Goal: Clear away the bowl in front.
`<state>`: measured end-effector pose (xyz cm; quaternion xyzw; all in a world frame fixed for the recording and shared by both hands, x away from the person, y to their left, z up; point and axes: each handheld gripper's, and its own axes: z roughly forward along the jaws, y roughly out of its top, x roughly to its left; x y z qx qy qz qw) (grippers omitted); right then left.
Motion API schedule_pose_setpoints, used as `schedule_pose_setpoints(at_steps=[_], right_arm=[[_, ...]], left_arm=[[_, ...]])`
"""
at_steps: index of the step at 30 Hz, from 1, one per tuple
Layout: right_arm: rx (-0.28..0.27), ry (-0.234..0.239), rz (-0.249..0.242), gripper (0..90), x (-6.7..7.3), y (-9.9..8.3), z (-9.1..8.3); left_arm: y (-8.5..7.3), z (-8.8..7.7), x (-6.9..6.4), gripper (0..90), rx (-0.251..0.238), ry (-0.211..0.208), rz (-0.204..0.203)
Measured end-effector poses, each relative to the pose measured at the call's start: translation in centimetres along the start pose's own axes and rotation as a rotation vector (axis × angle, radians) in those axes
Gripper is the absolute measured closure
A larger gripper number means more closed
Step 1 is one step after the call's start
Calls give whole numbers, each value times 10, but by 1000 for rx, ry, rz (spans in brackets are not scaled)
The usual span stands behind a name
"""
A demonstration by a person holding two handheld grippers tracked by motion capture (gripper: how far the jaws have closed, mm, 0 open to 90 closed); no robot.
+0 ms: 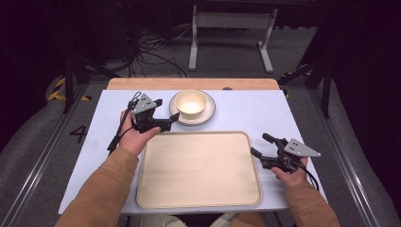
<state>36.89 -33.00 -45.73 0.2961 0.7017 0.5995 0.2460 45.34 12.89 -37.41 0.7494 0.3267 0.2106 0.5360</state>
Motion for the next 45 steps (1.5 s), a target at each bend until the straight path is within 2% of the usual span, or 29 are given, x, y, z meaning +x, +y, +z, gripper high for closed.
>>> schedule_pose_setpoints(at_steps=[4,6,7,9,10,14,19,22,25,26,28,30,32,33,34,35,36,38,41,45], right_arm=[[-1,0,-1,198,0,0,0],[-1,2,-2,194,0,0,0],[-1,5,-2,193,0,0,0],[-1,6,-2,193,0,0,0],[-2,6,-3,193,0,0,0],[0,8,-4,193,0,0,0],[0,13,-4,190,0,0,0],[-1,15,-5,189,0,0,0],[-1,17,-6,187,0,0,-1],[-1,20,-5,183,0,0,0],[0,23,-5,179,-1,0,0],[0,23,-6,177,-1,0,0],[1,27,-6,172,-1,0,0],[0,30,-8,171,-1,0,0],[0,30,-8,171,-1,0,0],[1,30,-7,170,-1,0,0],[2,32,-7,170,-1,0,0],[4,35,-8,170,-1,0,0],[5,37,-4,170,-1,0,0],[8,38,-4,170,-1,0,1]], left_arm=[[4,9,7,158,-9,-4,-25],[5,13,9,158,-29,-19,-71],[7,16,10,157,-34,-22,-78],[9,18,10,157,-34,-19,-73],[11,22,9,159,-33,-12,-58],[15,30,8,160,-26,-22,-46],[21,40,9,161,11,-27,-35],[25,46,13,157,4,-35,-43],[24,51,15,139,-22,-65,-57],[24,53,16,131,-32,-58,-50],[23,57,18,133,-44,-73,-67],[23,58,18,149,-39,-69,-68],[26,63,17,159,-10,-59,-46],[28,64,16,181,26,-66,-40],[28,64,16,234,26,-66,-40],[31,64,16,234,74,-62,-23],[31,65,16,258,79,-54,1],[29,69,17,281,82,-76,32],[28,75,19,299,125,-78,76],[26,83,19,329,173,-73,79]])
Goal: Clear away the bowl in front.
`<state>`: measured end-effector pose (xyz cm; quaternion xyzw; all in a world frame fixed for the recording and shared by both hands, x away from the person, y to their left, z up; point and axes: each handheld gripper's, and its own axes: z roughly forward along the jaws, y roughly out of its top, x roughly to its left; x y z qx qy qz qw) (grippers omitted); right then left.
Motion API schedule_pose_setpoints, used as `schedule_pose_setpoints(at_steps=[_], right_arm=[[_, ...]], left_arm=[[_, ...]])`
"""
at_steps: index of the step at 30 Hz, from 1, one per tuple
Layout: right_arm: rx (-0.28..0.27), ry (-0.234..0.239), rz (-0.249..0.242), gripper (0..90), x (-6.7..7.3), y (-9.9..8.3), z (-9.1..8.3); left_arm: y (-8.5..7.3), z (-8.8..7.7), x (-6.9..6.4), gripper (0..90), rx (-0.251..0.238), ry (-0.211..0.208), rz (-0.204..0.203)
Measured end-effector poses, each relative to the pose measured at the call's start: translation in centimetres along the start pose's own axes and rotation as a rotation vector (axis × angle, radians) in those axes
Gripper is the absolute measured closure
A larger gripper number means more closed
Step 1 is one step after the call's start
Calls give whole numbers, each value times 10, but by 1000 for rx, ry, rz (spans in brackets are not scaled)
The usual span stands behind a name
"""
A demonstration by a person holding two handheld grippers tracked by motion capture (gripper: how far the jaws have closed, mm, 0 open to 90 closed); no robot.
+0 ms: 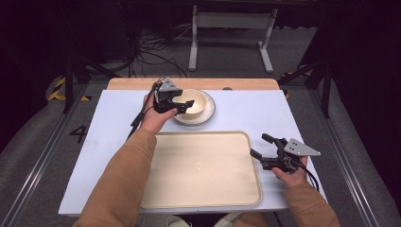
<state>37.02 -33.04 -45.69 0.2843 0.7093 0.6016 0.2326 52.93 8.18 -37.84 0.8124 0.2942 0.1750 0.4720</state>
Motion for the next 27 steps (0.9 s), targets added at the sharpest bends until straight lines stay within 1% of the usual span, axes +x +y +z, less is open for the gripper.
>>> schedule_pose_setpoints(at_steps=[3,4,5,6,7,9,12,16,17,18,20,21,22,23,24,26,27], right_arm=[[2,1,1,169,0,0,0],[2,1,1,168,0,0,0],[2,1,1,167,0,0,0],[1,1,3,167,0,0,0],[2,-1,7,167,-1,0,0],[3,0,6,167,-1,0,0],[4,-1,-3,167,0,0,0],[-1,1,-9,162,1,0,0],[-2,2,-9,162,1,0,0],[-3,2,-8,160,1,0,-1],[-6,5,-10,158,1,0,-1],[-6,5,-10,158,1,0,-1],[-9,6,-10,156,1,0,-1],[-9,7,-10,156,1,0,-1],[-9,7,-10,156,1,0,-1],[-11,7,-10,154,1,0,-1],[-11,7,-10,154,1,0,-1]], left_arm=[[-1,6,1,329,44,13,16],[-1,8,1,329,52,17,32],[-1,9,1,326,60,-4,39],[-2,11,0,314,72,-20,37],[-2,14,0,298,83,-27,43],[-3,19,0,283,109,-19,58],[-6,26,-1,282,143,-22,77],[-6,31,-2,305,135,-53,68],[-6,32,-3,311,136,-60,74],[-6,33,-4,315,150,-62,83],[-7,38,-7,316,184,-87,107],[-7,38,-7,320,184,-87,107],[-7,40,-9,321,204,-95,119],[-7,42,-10,322,213,-98,129],[-7,42,-10,325,213,-98,129],[-7,45,-12,325,232,-101,138],[-6,48,-12,326,253,-105,155]])
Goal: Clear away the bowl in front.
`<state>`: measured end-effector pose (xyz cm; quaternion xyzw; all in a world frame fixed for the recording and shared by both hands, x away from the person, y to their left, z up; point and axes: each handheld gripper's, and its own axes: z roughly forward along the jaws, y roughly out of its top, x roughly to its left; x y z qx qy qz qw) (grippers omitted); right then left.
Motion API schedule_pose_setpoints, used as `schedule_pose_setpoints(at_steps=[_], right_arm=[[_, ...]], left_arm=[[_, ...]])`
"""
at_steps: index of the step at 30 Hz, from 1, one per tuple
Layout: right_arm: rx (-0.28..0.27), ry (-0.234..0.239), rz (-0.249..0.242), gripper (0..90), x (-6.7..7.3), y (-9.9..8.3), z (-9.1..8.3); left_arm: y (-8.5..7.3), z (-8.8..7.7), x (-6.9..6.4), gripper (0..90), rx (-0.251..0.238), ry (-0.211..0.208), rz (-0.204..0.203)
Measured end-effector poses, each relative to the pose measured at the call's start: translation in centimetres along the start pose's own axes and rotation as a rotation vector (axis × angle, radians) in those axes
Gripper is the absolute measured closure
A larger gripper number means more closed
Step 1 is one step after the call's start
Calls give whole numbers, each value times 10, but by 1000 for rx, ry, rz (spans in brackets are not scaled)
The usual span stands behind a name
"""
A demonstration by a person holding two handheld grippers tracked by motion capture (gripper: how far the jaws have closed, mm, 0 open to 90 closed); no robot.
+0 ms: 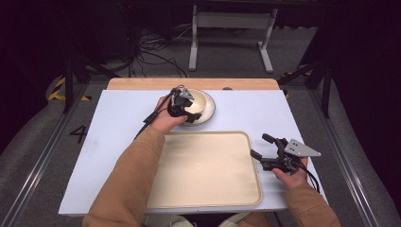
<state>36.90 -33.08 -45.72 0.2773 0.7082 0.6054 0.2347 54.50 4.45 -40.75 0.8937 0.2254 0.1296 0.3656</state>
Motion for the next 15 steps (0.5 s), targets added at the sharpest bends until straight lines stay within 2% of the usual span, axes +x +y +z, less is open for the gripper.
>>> schedule_pose_setpoints(at_steps=[3,6,9,10,12,15], right_arm=[[-1,0,0,154,0,0,0],[-1,0,-1,154,0,0,0],[-1,0,-2,154,0,0,0],[-2,1,-2,154,0,0,0],[-2,1,-2,154,0,0,0],[-1,1,-1,154,0,0,0]], left_arm=[[0,3,-1,329,21,4,1],[1,8,0,355,65,8,15],[2,9,1,379,70,21,16],[2,10,2,384,66,11,4],[2,12,2,408,74,25,14],[1,13,3,438,82,24,11]])
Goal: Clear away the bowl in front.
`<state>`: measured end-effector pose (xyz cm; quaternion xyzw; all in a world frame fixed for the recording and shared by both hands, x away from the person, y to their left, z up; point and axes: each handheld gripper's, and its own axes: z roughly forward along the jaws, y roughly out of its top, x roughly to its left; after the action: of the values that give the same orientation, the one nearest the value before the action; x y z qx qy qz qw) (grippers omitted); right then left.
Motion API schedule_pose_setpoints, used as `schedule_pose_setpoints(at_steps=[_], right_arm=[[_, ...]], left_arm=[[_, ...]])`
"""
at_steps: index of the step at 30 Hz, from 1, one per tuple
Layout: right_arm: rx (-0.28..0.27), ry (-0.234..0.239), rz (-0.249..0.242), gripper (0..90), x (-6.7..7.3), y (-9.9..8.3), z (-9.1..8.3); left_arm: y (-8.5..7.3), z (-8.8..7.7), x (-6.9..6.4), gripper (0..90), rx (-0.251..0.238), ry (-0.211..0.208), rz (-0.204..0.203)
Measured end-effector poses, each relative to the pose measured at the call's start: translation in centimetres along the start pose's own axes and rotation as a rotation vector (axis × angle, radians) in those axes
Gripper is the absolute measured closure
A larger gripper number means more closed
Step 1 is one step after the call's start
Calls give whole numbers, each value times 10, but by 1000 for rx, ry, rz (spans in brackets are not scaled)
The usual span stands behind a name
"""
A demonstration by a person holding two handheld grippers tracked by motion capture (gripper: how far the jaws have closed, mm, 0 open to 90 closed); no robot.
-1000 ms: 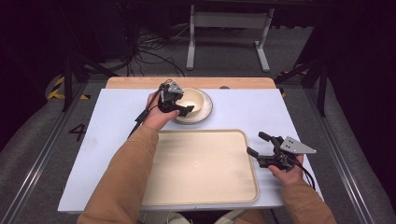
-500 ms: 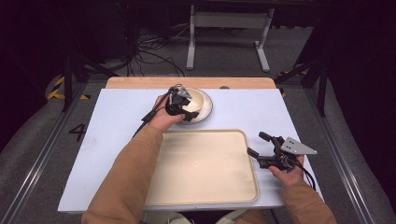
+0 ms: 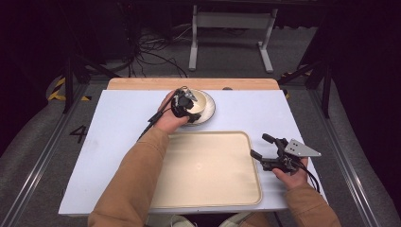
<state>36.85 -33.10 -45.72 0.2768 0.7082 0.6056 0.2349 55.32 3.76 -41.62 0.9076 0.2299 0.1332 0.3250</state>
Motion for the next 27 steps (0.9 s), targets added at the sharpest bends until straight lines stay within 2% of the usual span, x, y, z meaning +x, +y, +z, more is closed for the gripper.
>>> schedule_pose_setpoints(at_steps=[3,5,9,13,17,23,27], right_arm=[[-2,2,-1,154,0,0,0],[-1,2,-1,153,0,0,0],[-1,2,-1,153,0,0,0],[-1,2,-2,152,0,0,0],[-2,3,-1,148,0,0,0],[-3,3,-1,147,0,0,0],[-1,2,-2,146,0,0,0]], left_arm=[[-1,3,-1,513,20,-13,6],[-1,4,-1,539,38,-26,-5],[-1,5,-3,620,40,-26,-17],[2,6,-6,724,41,-32,1],[5,6,-7,770,45,-41,4],[9,6,-10,807,76,-15,35],[11,4,-12,824,74,-3,38]])
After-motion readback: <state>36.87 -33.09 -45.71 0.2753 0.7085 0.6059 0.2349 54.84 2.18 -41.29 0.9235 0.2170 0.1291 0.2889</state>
